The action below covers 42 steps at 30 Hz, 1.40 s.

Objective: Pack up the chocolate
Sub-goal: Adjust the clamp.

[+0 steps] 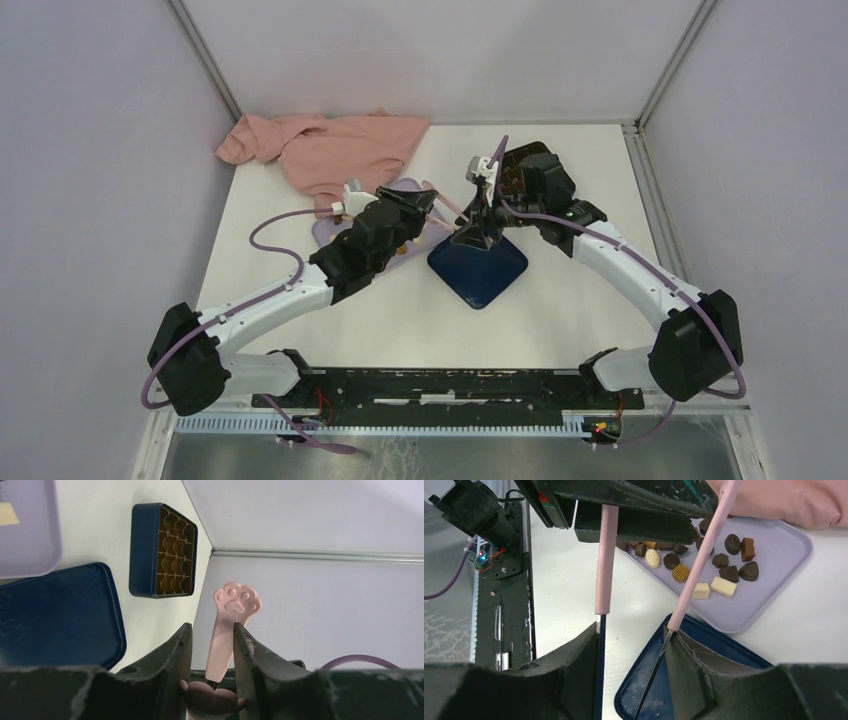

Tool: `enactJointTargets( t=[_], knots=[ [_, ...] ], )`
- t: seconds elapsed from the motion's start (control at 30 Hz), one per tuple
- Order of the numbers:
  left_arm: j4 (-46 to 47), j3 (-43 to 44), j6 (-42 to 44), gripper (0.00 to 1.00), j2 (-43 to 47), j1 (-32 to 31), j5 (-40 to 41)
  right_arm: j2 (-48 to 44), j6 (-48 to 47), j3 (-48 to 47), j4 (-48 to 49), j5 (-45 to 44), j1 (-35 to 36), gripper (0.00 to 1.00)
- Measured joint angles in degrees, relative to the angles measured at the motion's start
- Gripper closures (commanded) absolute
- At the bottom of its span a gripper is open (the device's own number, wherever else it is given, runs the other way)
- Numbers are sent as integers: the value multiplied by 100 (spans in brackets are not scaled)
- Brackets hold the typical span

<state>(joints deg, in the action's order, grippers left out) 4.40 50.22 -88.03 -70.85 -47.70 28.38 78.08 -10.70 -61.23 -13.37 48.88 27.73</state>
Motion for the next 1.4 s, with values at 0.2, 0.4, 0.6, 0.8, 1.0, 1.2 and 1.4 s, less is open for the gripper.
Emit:
enactJointTargets(
  t=[0.2, 0.4, 0.6, 0.8, 1.0, 1.2, 1.4],
  knots=[
    [4, 0, -55, 93, -4, 13, 2, 0, 175, 0, 94, -11, 13, 45],
    [46, 0, -101, 93, -44, 37, 2, 2, 315, 0, 127, -7, 31, 45],
    [63, 0, -107, 93, -63, 37, 2, 2, 354, 0, 129, -7, 31, 42],
    [90, 0, -107, 92, -114, 37, 0, 48, 448, 0, 140, -20, 31, 47],
    [96, 0, -107, 73, -140, 39, 2, 66, 520, 0, 149, -221, 28, 65],
    [101, 0, -105, 39, -140, 48, 2, 66, 511, 0, 166, -247, 28, 66],
    [35, -4, -28, 14, -140, 48, 2, 66, 531, 0, 343, -260, -76, 62]
  ],
)
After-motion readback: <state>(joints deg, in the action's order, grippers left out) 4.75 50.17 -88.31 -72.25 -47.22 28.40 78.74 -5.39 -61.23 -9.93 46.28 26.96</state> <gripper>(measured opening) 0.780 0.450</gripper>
